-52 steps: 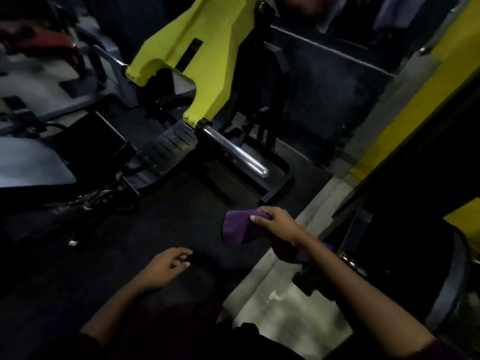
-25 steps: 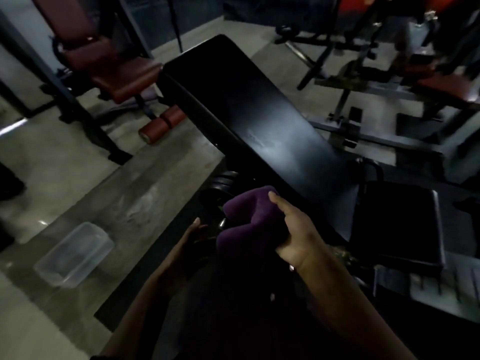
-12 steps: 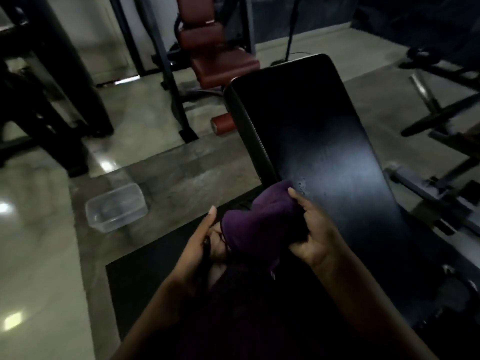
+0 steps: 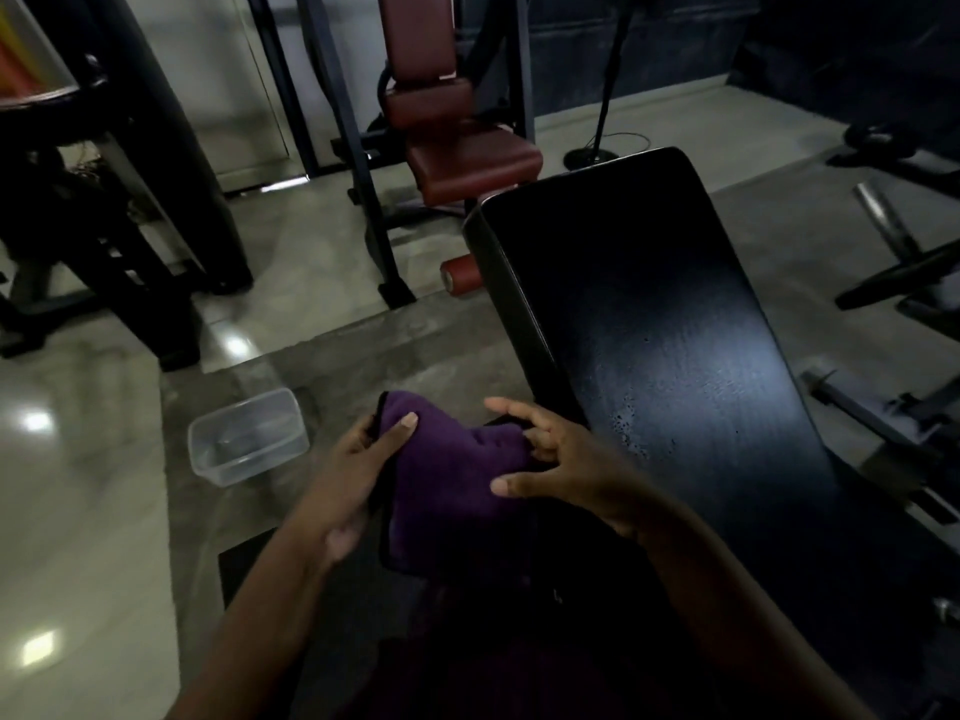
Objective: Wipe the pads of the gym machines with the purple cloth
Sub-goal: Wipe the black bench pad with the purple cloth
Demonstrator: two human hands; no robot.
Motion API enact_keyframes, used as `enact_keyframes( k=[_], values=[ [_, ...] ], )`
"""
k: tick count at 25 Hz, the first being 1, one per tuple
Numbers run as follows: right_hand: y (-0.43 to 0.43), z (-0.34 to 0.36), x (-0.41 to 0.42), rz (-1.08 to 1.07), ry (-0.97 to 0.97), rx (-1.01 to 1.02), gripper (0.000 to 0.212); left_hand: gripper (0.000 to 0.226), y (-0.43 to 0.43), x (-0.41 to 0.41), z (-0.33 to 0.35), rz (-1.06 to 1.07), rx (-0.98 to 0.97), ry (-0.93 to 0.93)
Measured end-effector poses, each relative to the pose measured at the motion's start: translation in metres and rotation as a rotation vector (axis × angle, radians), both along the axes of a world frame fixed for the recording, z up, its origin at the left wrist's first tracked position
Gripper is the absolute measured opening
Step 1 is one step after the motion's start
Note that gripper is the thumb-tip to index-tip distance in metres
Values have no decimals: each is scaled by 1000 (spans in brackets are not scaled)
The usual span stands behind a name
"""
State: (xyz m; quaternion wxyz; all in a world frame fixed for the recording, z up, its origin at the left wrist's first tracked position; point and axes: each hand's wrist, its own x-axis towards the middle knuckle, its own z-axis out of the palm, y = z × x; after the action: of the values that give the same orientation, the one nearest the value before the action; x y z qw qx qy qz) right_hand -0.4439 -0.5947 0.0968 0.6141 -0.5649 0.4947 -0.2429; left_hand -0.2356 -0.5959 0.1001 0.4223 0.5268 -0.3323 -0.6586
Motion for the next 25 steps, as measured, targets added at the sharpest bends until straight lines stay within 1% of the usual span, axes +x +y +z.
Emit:
enact_keyframes(
  k=[2, 3, 5, 6, 7, 8, 9, 10, 11, 12, 13, 14, 15, 16, 17, 18, 19, 21, 22, 24, 25],
  values=[
    [-2, 1, -5, 98, 177, -136, 77, 24, -5, 6, 5, -26, -43, -180],
    [-3, 4, -6, 113, 287, -213, 68, 37, -6, 7, 6, -28, -78, -293],
    [-6, 9, -10, 73, 478, -356, 47, 86, -8, 8, 2, -63, -141, -513],
    [-7, 11, -14, 33, 543, -413, 40, 99, -6, 5, 1, -130, -197, -613],
    [-10, 12, -21, 6, 588, -450, 36, 96, -4, 0, 0, -216, -290, -750],
    [-13, 12, -29, -5, 606, -470, 34, 79, -3, -5, -2, -278, -431, -902],
    [-14, 12, -37, -4, 568, -450, 33, 60, -4, -9, -3, -300, -566, -1043],
    [-15, 13, -44, -6, 456, -384, 31, 51, -5, -13, -2, -285, -651, -1105],
    [-14, 15, -50, -37, 294, -315, 26, 50, -7, -17, 0, -254, -705, -1122],
    [-11, 21, -55, -92, 151, -270, 20, 48, -10, -20, 2, -215, -699, -1008],
    [-11, 29, -59, -153, 36, -242, 14, 47, -10, -24, 13, -168, -646, -766],
    [-12, 38, -61, -197, -70, -229, 14, 49, -9, -30, 24, -136, -557, -418],
    [-16, 45, -63, -223, -160, -230, 20, 57, -9, -38, 32, -103, -460, -79],
    [-22, 52, -62, -260, -216, -241, 27, 66, -9, -48, 35, -96, -354, 115],
    [-29, 56, -59, -321, -226, -276, 30, 72, -7, -60, 36, -114, -263, 177],
    [-34, 59, -54, -386, -193, -329, 31, 73, -8, -70, 28, -118, -167, 176],
    [-37, 58, -48, -459, -76, -410, 34, 70, -9, -81, 24, -102, -60, 182],
    [-26, 34, -37, -557, 277, -598, 53, 69, -14, -94, 14, -39, 84, 237],
    [-12, 21, -28, -527, 361, -649, 61, 64, -16, -96, 10, -25, 93, 274],
    [14, 3, -10, -351, 377, -655, 67, 46, -20, -103, 9, -45, 71, 291],
    [19, -3, -7, -327, 380, -649, 72, 42, -19, -108, 12, -84, 39, 300]
  ],
)
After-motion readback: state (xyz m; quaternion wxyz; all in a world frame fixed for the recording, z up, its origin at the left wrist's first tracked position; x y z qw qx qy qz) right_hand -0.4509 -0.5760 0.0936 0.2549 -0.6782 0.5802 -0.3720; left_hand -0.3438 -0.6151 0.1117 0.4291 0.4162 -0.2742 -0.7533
